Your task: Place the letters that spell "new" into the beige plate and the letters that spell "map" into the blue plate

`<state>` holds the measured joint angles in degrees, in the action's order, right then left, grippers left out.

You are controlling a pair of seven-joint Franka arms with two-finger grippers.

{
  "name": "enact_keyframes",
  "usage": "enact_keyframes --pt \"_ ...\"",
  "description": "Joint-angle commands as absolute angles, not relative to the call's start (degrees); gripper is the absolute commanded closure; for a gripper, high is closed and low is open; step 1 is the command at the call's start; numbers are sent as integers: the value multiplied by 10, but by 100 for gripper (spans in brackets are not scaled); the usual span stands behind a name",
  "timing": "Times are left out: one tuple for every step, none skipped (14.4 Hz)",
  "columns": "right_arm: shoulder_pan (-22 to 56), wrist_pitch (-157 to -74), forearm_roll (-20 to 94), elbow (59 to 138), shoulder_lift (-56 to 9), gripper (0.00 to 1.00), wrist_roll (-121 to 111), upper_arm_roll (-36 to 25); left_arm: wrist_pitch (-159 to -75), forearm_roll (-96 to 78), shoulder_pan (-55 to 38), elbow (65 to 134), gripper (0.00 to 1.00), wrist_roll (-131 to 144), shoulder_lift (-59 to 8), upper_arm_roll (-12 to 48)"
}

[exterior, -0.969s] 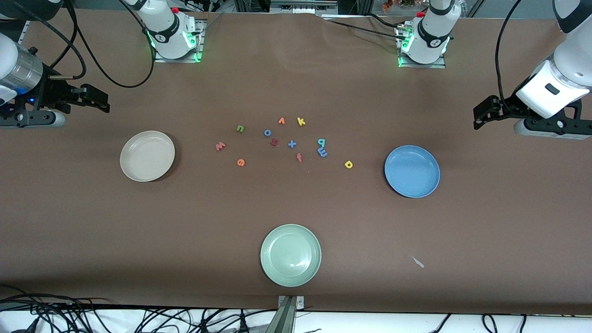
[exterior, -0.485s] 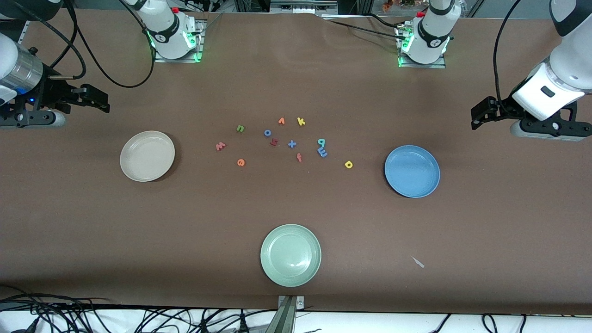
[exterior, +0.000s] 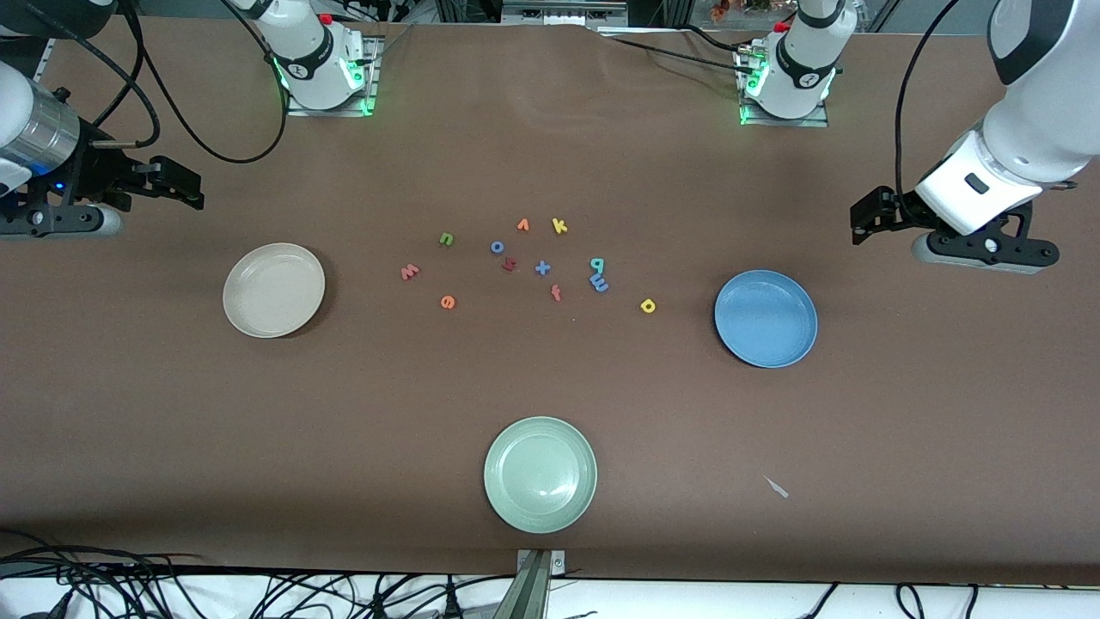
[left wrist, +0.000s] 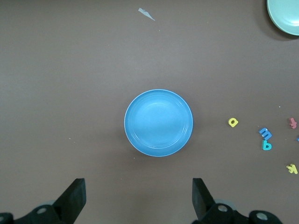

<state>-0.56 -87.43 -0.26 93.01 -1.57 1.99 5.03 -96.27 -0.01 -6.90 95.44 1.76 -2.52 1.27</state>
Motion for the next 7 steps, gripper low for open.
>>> enact_keyframes --pt "-9 -869 -2 919 -18 0 23 53 -958 2 -67 940 0 15 -29 11" --pt "-9 -869 -2 919 -18 0 23 53 -958 2 -67 939 0 15 -29 11" --pt "-9 -869 -2 919 -18 0 23 53 -957 2 -67 939 0 14 -28 12" --pt "-9 -869 -2 919 -18 0 23 53 -957 2 -66 939 0 11 -26 11" --pt "-9 -869 -2 919 -18 0 23 53 -955 2 -65 938 0 9 -25 11" --pt "-9 -869 -2 919 -18 0 23 53 -955 2 -64 933 0 10 -25 11" --pt "-9 -869 -2 919 -18 0 24 53 -954 2 -64 929 0 10 -27 11"
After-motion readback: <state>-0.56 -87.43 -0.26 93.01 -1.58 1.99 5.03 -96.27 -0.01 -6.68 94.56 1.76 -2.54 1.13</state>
